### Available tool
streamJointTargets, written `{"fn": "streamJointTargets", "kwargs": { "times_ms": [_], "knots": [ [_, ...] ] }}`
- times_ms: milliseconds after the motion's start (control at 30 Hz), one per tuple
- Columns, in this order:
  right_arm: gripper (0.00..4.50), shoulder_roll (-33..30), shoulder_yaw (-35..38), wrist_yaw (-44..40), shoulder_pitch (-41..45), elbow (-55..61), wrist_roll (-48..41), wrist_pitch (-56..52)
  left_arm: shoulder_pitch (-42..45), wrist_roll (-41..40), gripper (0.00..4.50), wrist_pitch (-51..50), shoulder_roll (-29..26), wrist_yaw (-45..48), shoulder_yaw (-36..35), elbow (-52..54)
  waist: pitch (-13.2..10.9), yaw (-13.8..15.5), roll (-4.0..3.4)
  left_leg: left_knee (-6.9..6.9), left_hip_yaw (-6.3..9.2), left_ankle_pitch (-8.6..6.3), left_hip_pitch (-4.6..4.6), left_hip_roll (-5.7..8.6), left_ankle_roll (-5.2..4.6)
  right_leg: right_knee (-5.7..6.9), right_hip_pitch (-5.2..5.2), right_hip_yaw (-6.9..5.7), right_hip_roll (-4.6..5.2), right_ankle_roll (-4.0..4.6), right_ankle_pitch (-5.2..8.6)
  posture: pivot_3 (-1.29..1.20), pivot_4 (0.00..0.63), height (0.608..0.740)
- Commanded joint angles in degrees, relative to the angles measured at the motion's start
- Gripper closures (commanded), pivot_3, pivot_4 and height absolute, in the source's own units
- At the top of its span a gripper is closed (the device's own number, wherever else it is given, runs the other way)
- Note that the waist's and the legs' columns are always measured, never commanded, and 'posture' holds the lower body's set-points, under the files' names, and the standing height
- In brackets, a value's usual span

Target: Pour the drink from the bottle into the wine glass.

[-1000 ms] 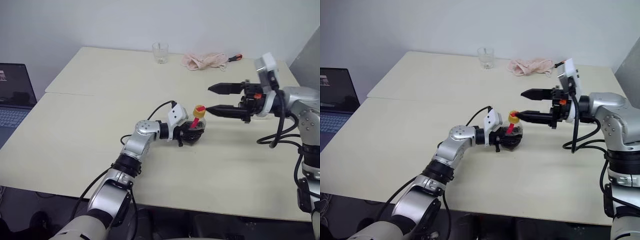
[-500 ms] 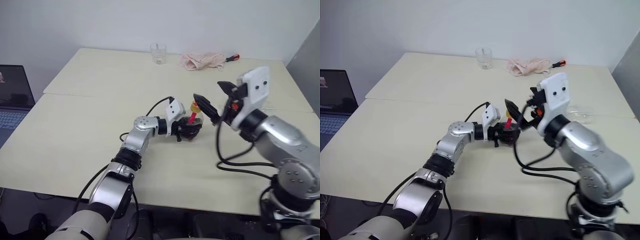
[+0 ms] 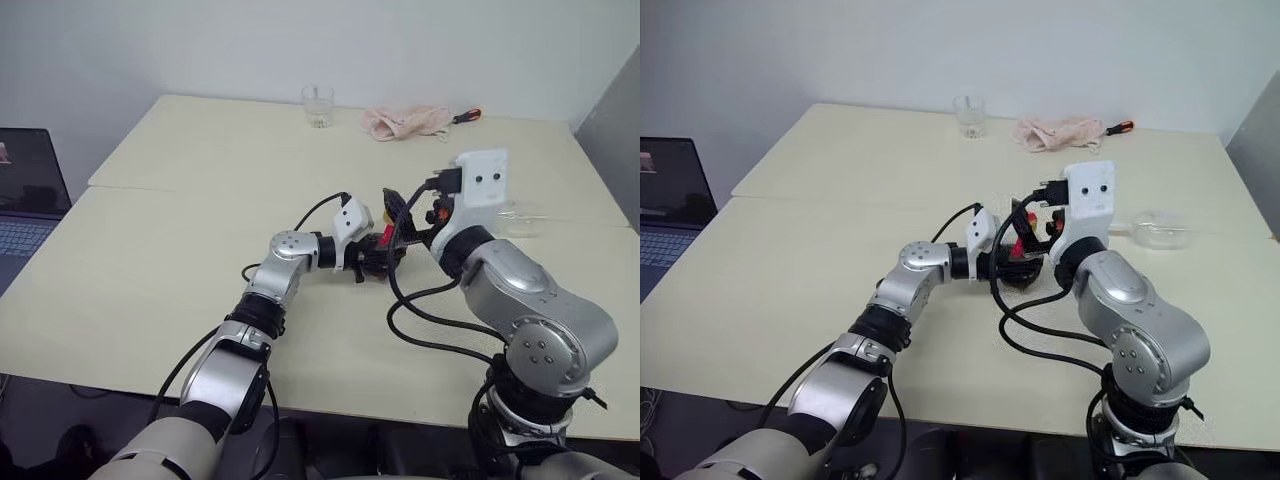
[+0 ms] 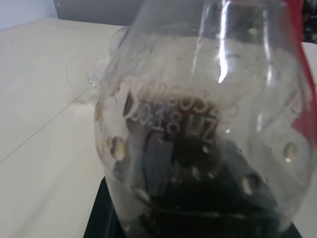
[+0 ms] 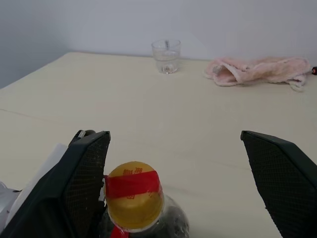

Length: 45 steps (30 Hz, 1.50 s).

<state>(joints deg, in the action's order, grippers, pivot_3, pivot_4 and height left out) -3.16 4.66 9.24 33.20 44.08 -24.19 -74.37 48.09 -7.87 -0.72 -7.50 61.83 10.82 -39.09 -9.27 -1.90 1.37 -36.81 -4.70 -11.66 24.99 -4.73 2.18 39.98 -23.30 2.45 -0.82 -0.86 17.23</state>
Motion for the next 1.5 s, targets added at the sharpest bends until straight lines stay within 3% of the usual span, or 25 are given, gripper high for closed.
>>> {"fn": "streamJointTargets", "kwargs": {
  "times_ms": [33, 833, 1200, 1500],
  "knots": [
    [0.0, 2.0, -0.9, 0.5, 2.3, -1.4, 1.4, 2.1, 0.9, -0.8, 3.26, 1.2, 0.0, -0.2, -1.1, 2.3, 0.0, -0.1, 0.0, 0.01, 0.01, 0.0, 0.0, -0.01, 0.0, 0.0, -0.01, 0.0, -0.02, 0.0, 0.0, 0.0, 0.15, 0.74],
    [0.0, 4.3, 1.0, -2.0, -1.3, -6.3, 4.8, 6.1, 0.8, -0.7, 3.34, 1.2, -0.3, -1.0, -1.1, 2.8, 0.0, 0.0, 0.0, 0.04, 0.0, 0.0, 0.02, 0.0, 0.0, -0.04, -0.02, -0.01, 0.01, 0.0, 0.0, 0.0, 0.15, 0.74],
    [0.0, -3.1, 8.3, -7.9, -5.5, -4.2, 2.9, 5.9, 0.7, 0.4, 3.34, 2.2, -0.9, -0.5, -0.5, 2.4, 0.0, 0.1, 0.0, 0.05, -0.02, 0.0, 0.03, 0.01, 0.0, -0.07, -0.02, 0.01, 0.01, 0.0, 0.0, 0.0, 0.15, 0.74],
    [0.0, -8.4, 12.0, -11.3, -15.0, 3.6, -1.2, 1.8, 1.4, 0.3, 3.34, 2.8, -1.5, -0.4, -0.6, 1.2, 0.0, 0.0, 0.01, 0.08, 0.01, 0.0, 0.01, 0.02, 0.0, -0.06, -0.01, 0.02, 0.0, -0.17, 0.1, 0.0, 0.15, 0.74]
  ]
}}
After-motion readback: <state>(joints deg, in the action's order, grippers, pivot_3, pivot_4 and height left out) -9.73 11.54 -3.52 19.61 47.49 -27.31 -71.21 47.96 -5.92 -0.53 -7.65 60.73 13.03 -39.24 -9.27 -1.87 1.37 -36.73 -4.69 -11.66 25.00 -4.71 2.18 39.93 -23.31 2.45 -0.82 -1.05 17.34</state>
